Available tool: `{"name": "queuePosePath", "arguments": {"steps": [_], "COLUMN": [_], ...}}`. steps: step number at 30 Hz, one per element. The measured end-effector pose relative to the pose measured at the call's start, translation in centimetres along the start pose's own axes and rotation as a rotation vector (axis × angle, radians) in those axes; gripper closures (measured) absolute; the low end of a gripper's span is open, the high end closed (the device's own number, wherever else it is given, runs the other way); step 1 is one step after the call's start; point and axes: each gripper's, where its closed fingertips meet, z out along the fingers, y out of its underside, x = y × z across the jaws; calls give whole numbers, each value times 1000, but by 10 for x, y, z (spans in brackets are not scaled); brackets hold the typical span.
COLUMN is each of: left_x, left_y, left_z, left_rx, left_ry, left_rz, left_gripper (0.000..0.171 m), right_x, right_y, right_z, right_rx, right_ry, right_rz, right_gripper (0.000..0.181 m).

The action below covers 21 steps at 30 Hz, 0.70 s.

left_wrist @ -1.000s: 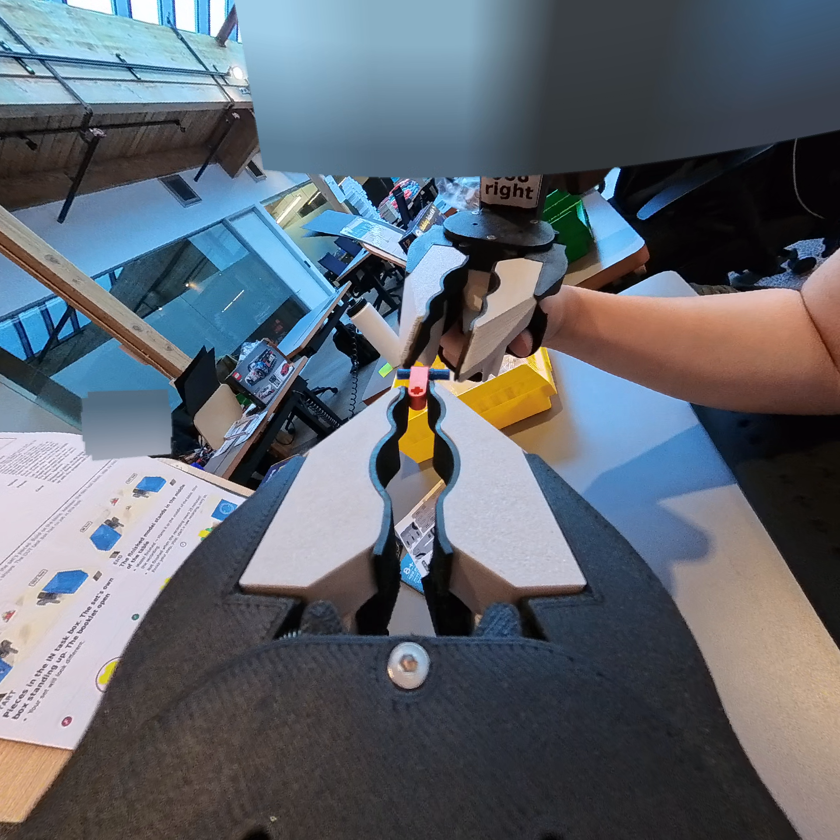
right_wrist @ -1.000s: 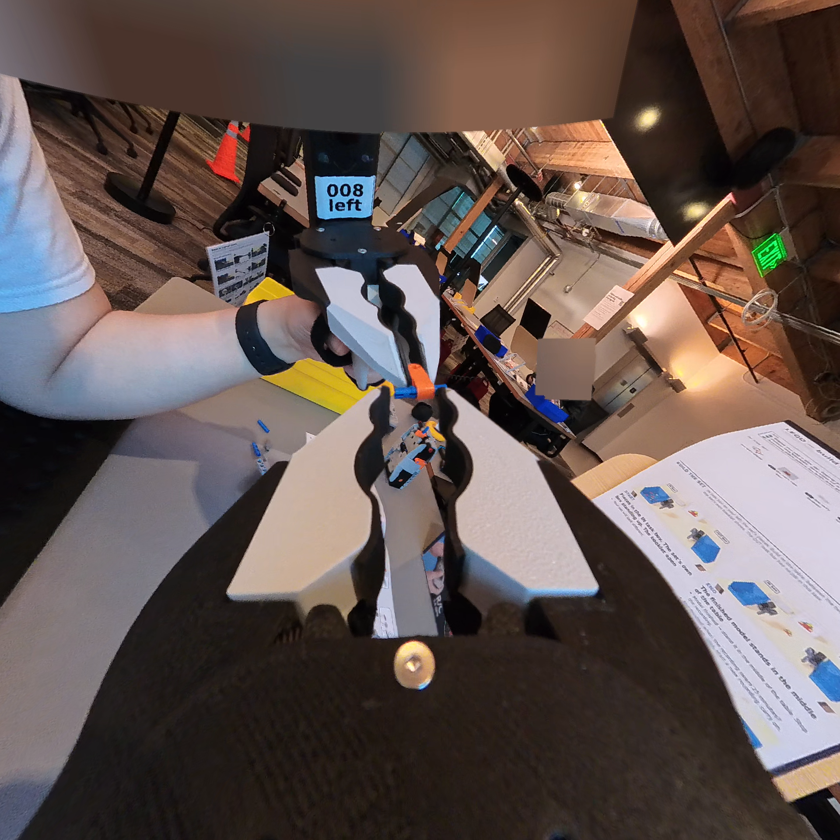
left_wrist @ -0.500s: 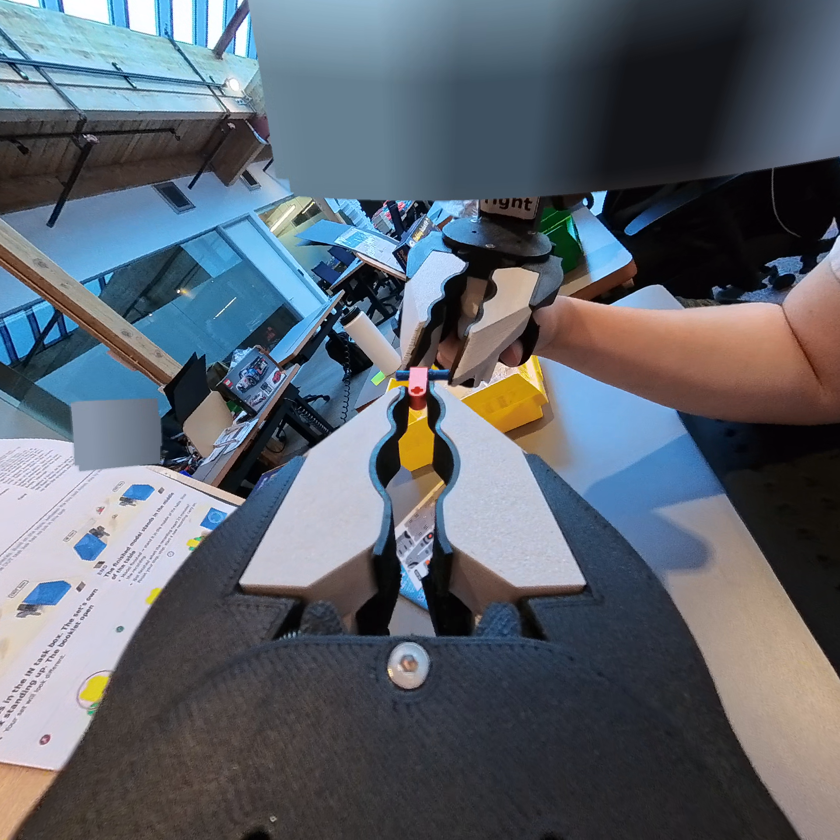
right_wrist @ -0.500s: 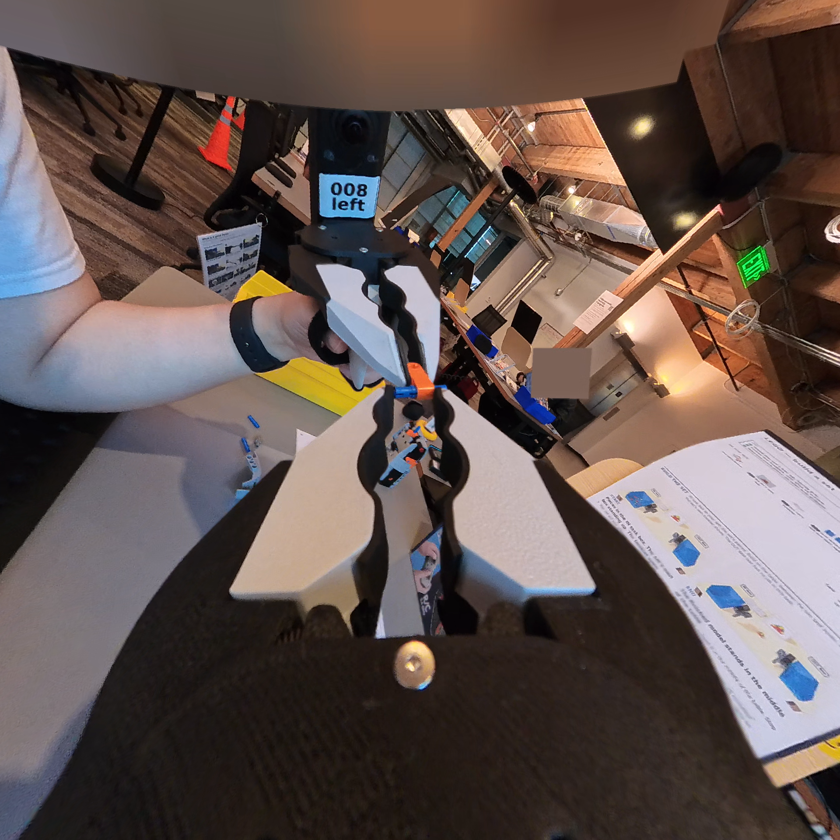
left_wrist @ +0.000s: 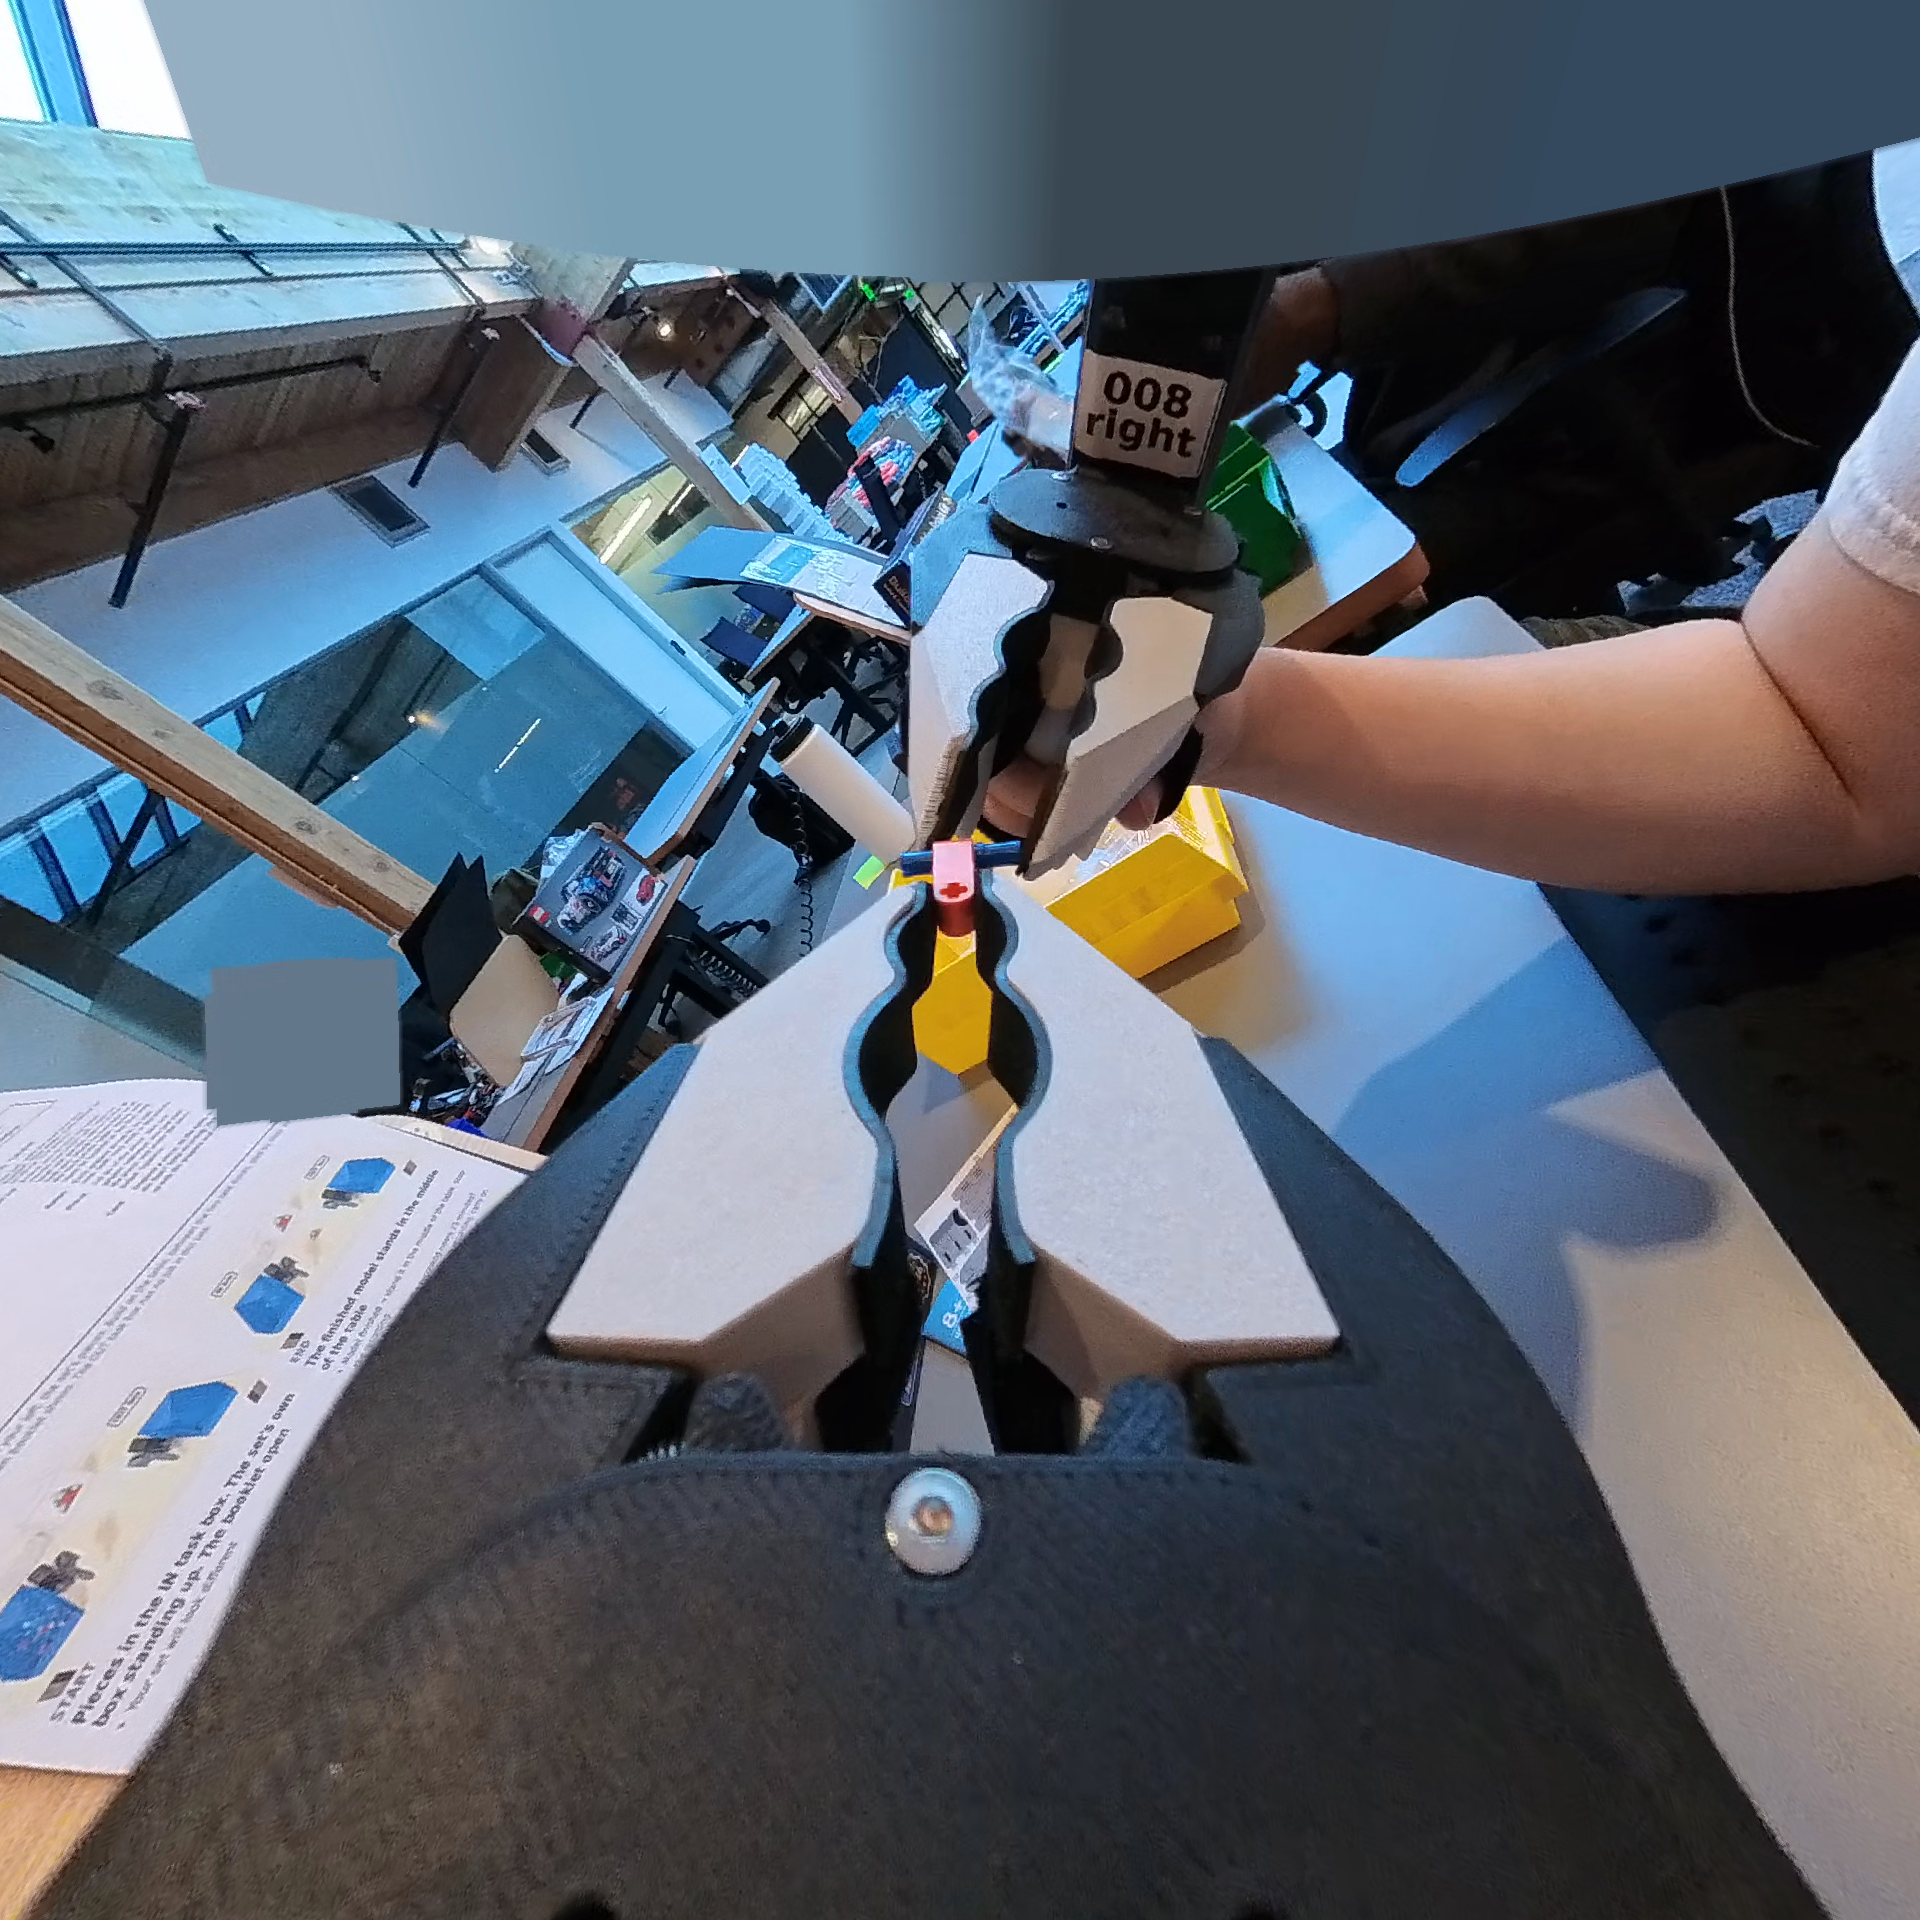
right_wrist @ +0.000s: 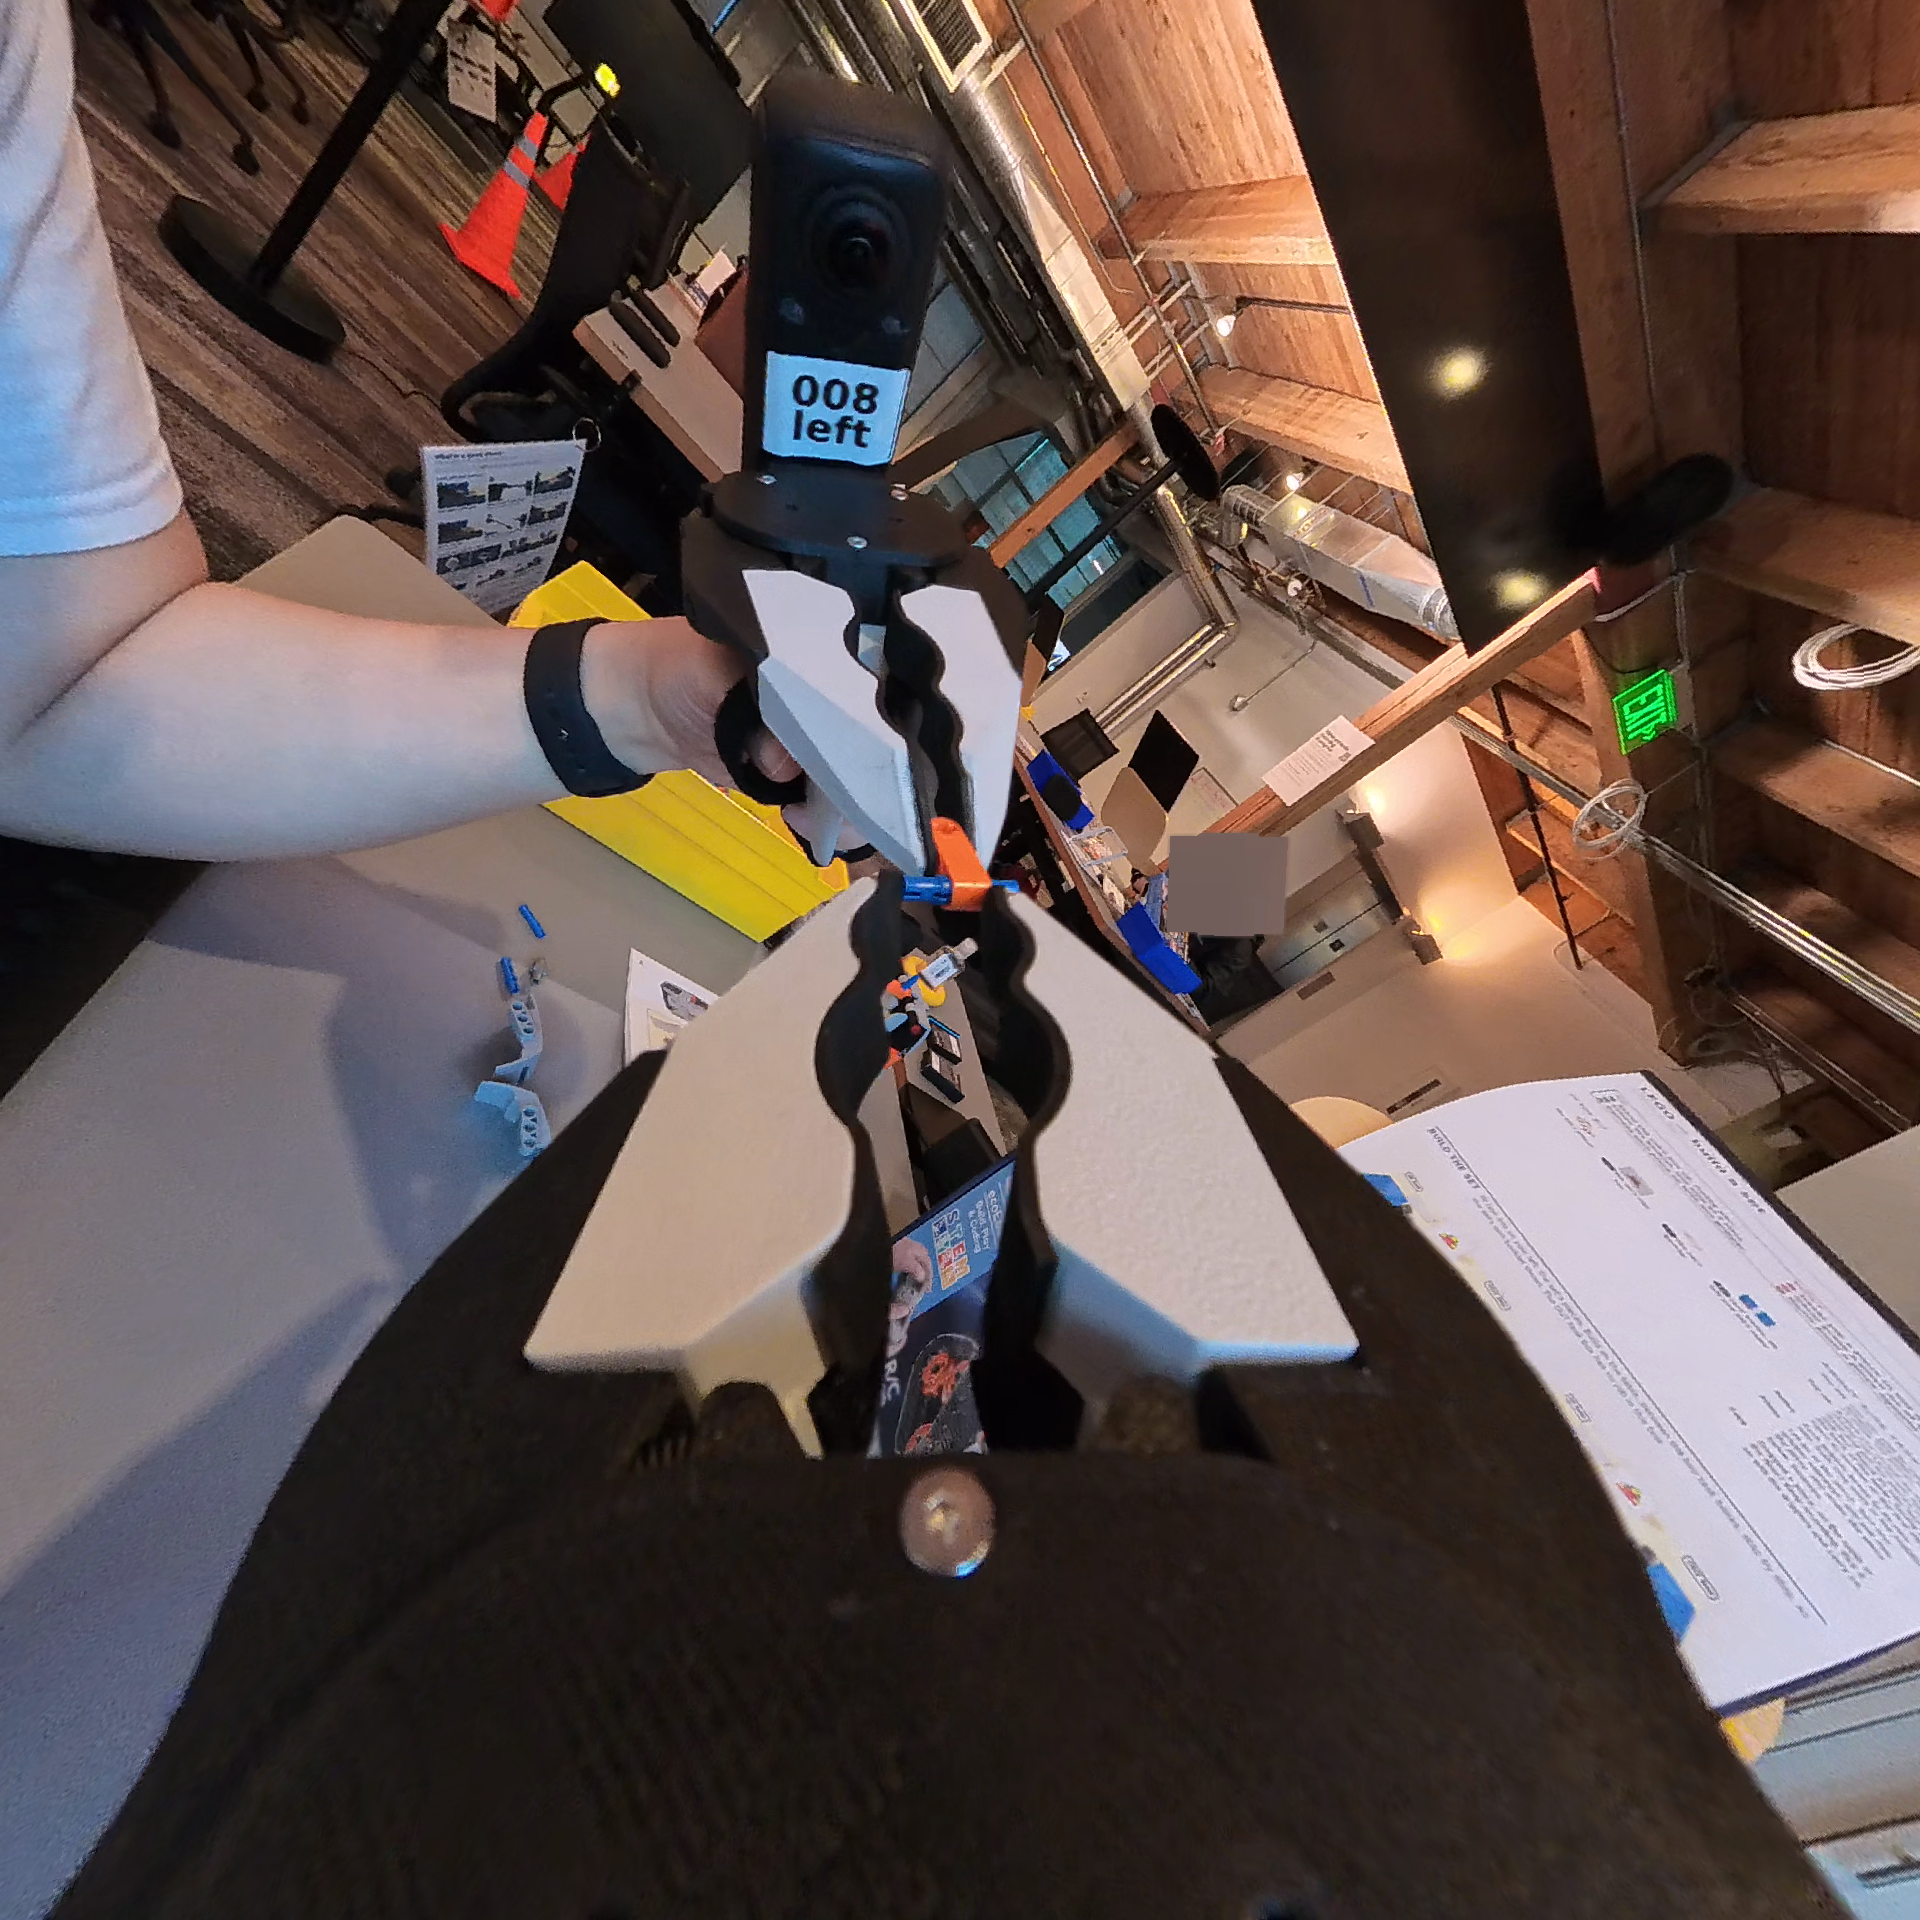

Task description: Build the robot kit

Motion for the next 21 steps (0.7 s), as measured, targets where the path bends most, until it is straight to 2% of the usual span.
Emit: {"name": "queuePosePath", "arguments": {"steps": [12, 17, 19, 21], "left_x": [-2, -12, -26, -36], "left_y": [5, -5, 2, 18], "left_z": [0, -7, -11, -16], "left_rx": [-8, -11, -58, -118], "left_ry": [-9, -135, -232, -280], "left_rz": [22, 191, 243, 264], "left_gripper": [166, 166, 167, 167], "right_x": [1, 5, 17, 36], "right_y": [6, -3, 12, 36], "right_z": [2, 4, -5, -21], "right_rx": [-26, 9, -23, 4], "right_ry": [19, 37, 83, 148], "right_rz": [-46, -30, -9, 143], "right_gripper": [168, 162, 150, 145]}}
